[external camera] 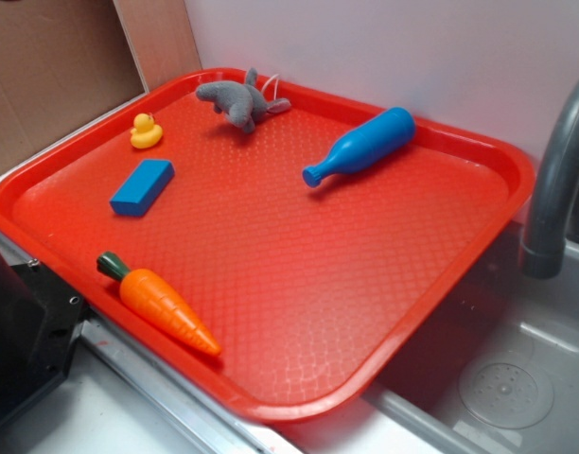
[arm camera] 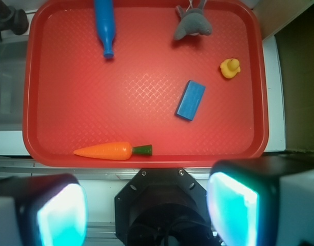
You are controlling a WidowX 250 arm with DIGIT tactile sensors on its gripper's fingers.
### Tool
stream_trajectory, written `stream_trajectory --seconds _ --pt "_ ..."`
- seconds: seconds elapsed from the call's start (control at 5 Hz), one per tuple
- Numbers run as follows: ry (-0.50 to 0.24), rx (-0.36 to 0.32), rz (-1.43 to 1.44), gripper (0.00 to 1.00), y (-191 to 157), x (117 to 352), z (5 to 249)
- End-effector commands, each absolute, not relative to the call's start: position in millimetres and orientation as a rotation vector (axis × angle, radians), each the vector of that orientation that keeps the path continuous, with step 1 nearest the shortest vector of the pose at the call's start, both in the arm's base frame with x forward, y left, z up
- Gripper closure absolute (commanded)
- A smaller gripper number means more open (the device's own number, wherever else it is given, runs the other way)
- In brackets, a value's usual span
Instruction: Grab the yellow duck.
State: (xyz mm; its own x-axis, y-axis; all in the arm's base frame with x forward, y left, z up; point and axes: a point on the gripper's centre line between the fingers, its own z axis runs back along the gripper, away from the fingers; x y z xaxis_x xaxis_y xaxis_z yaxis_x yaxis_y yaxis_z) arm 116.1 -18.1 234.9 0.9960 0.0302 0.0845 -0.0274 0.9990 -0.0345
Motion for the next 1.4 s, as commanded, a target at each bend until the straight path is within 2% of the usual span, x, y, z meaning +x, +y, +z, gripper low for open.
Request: stream_trajectory --seconds 0.0,0.4,0.6,0.8,1.0,1.2 --pt "-0.085 -0.033 0.029 0.00 -18 116 235" --pt "-0.131 -0.069 0.508 0.00 18 155 211" --pt "-0.185 -0.130 0.758 0.00 40 170 197" --pt "-0.279 -0.117 0.985 0.00 66 185 178" --pt "-0.367 -0.119 1.057 0.00 85 197 156" --pt "-0.394 -0.064 1.127 0.00 103 209 133"
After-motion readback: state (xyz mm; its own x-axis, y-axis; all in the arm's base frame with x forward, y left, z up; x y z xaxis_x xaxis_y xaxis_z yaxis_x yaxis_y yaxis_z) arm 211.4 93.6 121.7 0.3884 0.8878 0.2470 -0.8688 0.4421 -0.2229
